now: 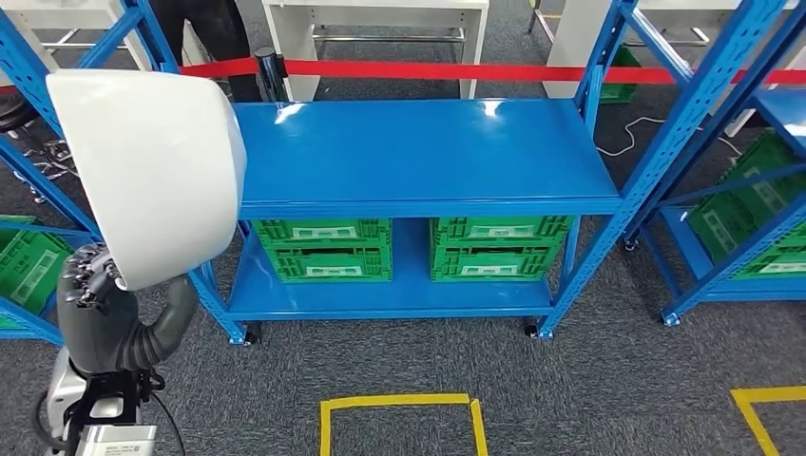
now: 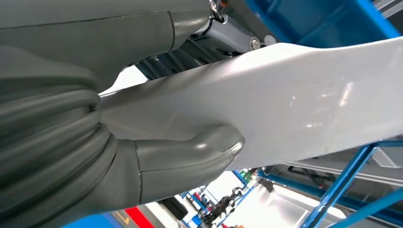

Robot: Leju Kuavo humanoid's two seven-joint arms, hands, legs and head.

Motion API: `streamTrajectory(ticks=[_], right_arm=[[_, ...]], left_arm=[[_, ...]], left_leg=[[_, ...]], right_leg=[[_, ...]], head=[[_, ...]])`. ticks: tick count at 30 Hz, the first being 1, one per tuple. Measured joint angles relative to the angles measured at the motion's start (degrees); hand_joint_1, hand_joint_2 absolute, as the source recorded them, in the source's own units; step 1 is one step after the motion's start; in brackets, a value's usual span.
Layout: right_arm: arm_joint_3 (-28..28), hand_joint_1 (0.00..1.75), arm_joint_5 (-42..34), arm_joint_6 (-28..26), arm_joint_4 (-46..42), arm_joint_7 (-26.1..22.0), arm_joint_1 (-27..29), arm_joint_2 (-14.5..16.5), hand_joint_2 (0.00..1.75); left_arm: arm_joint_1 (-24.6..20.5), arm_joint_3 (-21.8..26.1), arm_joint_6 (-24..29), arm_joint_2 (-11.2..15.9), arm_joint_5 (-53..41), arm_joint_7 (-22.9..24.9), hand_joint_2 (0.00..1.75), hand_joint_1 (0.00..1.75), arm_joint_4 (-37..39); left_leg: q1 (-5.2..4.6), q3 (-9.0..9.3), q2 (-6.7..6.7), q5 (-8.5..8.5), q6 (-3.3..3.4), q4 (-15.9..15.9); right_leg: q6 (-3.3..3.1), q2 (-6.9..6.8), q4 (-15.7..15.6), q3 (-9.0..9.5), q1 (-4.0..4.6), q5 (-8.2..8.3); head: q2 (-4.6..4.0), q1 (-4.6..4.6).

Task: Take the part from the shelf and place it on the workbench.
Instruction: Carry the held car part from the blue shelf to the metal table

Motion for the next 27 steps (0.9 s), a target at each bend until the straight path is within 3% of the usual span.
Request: streamTrajectory(ticks=[2,4,6,7,8,9,10,12,14,16,17,18,19,21,22,23,24,25,27], right_arm=[[0.04,0.00,0.19,0.53,0.05,0.35,-0.07,0.08,0.00],[0.07,0.00,0.36,1.04,0.09,0.46,-0.16,0.07,0.00],[0.11,0.00,0.64,1.80,0.07,0.45,-0.26,-0.10,0.00],[0.13,0.00,0.79,2.16,0.07,0.43,-0.29,-0.21,0.00],[0.14,0.00,0.92,2.48,0.06,0.37,-0.33,-0.32,0.00],[0.15,0.00,1.03,2.75,0.06,0.26,-0.36,-0.45,0.00],[0.16,0.00,1.11,2.97,0.06,0.11,-0.39,-0.57,0.00],[0.19,0.00,1.23,3.22,0.00,-0.26,-0.43,-0.85,0.00],[0.24,0.00,1.47,2.79,-0.09,-0.65,-0.45,-1.12,0.00],[0.30,0.00,1.80,1.61,-0.11,-1.43,-0.40,-1.24,0.00],[0.32,0.00,1.92,0.97,-0.11,-2.06,-0.36,-1.23,0.00],[0.34,0.00,1.98,0.54,-0.11,-2.74,-0.34,-1.23,0.00],[0.39,0.00,2.07,0.19,-0.11,-3.37,-0.35,-1.23,0.00],[0.48,0.00,2.27,-0.36,-0.11,-4.25,-0.45,-1.22,0.00],[0.51,0.00,2.37,-0.62,-0.11,-4.55,-0.48,-1.20,0.00],[0.53,0.00,2.48,-0.79,-0.11,-4.75,-0.48,-1.18,0.00],[0.55,0.00,2.65,-0.89,-0.11,-4.83,-0.44,-1.16,0.00],[0.58,0.00,2.82,-0.92,-0.11,-4.70,-0.36,-1.15,0.00],[0.62,0.00,3.03,-0.92,-0.11,-3.98,-0.12,-1.20,0.00]], left_arm=[[0.35,-0.01,0.25,-0.27,-0.15,-0.01,1.75,1.75,0.05],[0.61,0.00,0.41,-0.39,-0.11,-0.01,1.75,1.75,0.08],[0.94,-0.02,0.51,-0.49,0.38,-0.01,1.75,1.75,0.09],[1.07,-0.03,0.56,-0.54,0.77,-0.01,1.75,1.75,0.11],[1.15,-0.05,0.62,-0.59,1.23,-0.01,1.75,1.75,0.17],[1.17,-0.07,0.69,-0.62,1.63,-0.01,1.75,1.75,0.25],[1.17,-0.08,0.74,-0.65,1.96,-0.01,1.75,1.75,0.34],[1.06,-0.12,0.76,-0.81,2.51,-0.01,1.75,1.75,0.45],[0.88,-0.20,0.22,-1.06,3.78,-0.02,1.75,1.75,0.51],[0.75,-0.31,-0.81,-1.34,4.95,-0.01,1.75,1.75,0.71],[0.69,-0.46,-1.22,-1.58,4.91,0.00,1.75,1.75,0.88],[0.64,-0.72,-1.33,-1.86,4.53,0.01,1.75,1.75,1.05],[0.58,-1.08,-1.28,-2.16,4.15,0.01,1.75,1.75,1.23],[0.48,-1.77,-0.99,-2.62,3.83,0.01,1.75,1.75,1.47],[0.45,-2.04,-0.81,-2.71,3.80,0.01,1.75,1.75,1.56],[0.43,-2.27,-0.56,-2.75,3.68,0.01,1.75,1.75,1.63],[0.42,-2.51,-0.30,-2.77,3.53,0.02,1.75,1.75,1.68],[0.42,-2.75,0.05,-2.78,3.33,0.01,1.75,1.75,1.69],[0.43,-3.14,0.97,-2.76,2.96,0.00,1.75,1.75,1.55]], left_leg=[[-0.05,-0.60,-0.10,-0.18,-0.59,0.45],[0.20,-1.93,-0.18,-4.16,-1.41,3.89],[0.85,-3.53,-0.09,-9.67,-2.40,10.77],[1.22,-3.79,-0.04,-10.99,-2.80,13.79],[1.55,-3.33,-0.03,-10.96,-3.15,15.34],[1.85,-1.86,-0.03,-9.78,-3.46,14.79],[2.16,0.62,-0.04,-8.26,-3.80,12.26],[2.57,6.99,-0.45,-7.43,-4.24,3.96],[2.53,9.99,-1.01,-8.38,-3.49,-1.27],[2.26,9.17,-1.01,-7.94,-1.89,-1.72],[2.14,8.55,-0.89,-7.36,-1.17,-1.62],[2.06,7.84,-0.76,-6.67,-0.56,-1.66],[1.98,7.02,-0.66,-5.87,-0.08,-1.70],[1.55,5.39,-0.58,-4.40,0.49,-1.60],[1.26,4.56,-0.56,-3.72,0.69,-1.47],[0.94,3.71,-0.56,-3.10,0.86,-1.29],[0.62,2.85,-0.59,-2.57,1.00,-1.04],[0.34,2.08,-0.64,-2.14,1.10,-0.75],[-0.04,1.02,-0.71,-1.49,1.09,-0.22]], right_leg=[[-0.57,-0.25,-0.51,-0.91,-0.53,1.10],[-0.92,-0.59,-0.86,-2.17,-1.16,2.52],[-0.84,-0.68,-0.85,-3.70,-1.40,3.88],[-0.66,-0.75,-0.82,-4.53,-1.51,4.52],[-0.43,-0.83,-0.76,-5.34,-1.66,5.15],[-0.13,-0.89,-0.69,-6.11,-1.86,5.75],[0.24,-0.93,-0.58,-6.83,-2.11,6.33],[1.21,-0.77,-0.23,-7.94,-2.41,7.42],[2.27,-0.40,-0.25,-8.40,-2.46,8.62],[3.34,-0.02,-1.01,-8.59,-2.67,9.97],[3.70,0.06,-1.03,-8.94,-2.80,9.84],[3.90,0.10,-0.18,-9.50,-2.87,8.50],[3.92,0.12,2.04,-10.36,-2.89,6.00],[3.63,0.10,9.63,-12.39,-2.65,-0.33],[3.46,0.12,13.33,-13.00,-2.49,-2.09],[3.19,0.13,15.51,-12.85,-2.26,-2.39],[2.83,0.14,15.73,-11.73,-2.00,-1.59],[2.30,0.15,13.74,-9.49,-1.70,-0.25],[0.96,0.00,5.96,-3.43,-1.03,0.63]], head=[[0.00,0.17],[0.00,-0.02],[0.00,-0.32],[0.00,-0.35],[0.00,-0.34],[0.00,-0.33],[0.00,-0.34],[0.00,-0.39],[0.00,-0.49],[0.00,-0.68],[0.00,-0.76],[0.00,-0.77],[0.00,-0.76],[0.00,-0.65],[0.00,-0.64],[0.00,-0.65],[0.00,-0.66],[0.00,-0.66],[0.00,-0.69]])
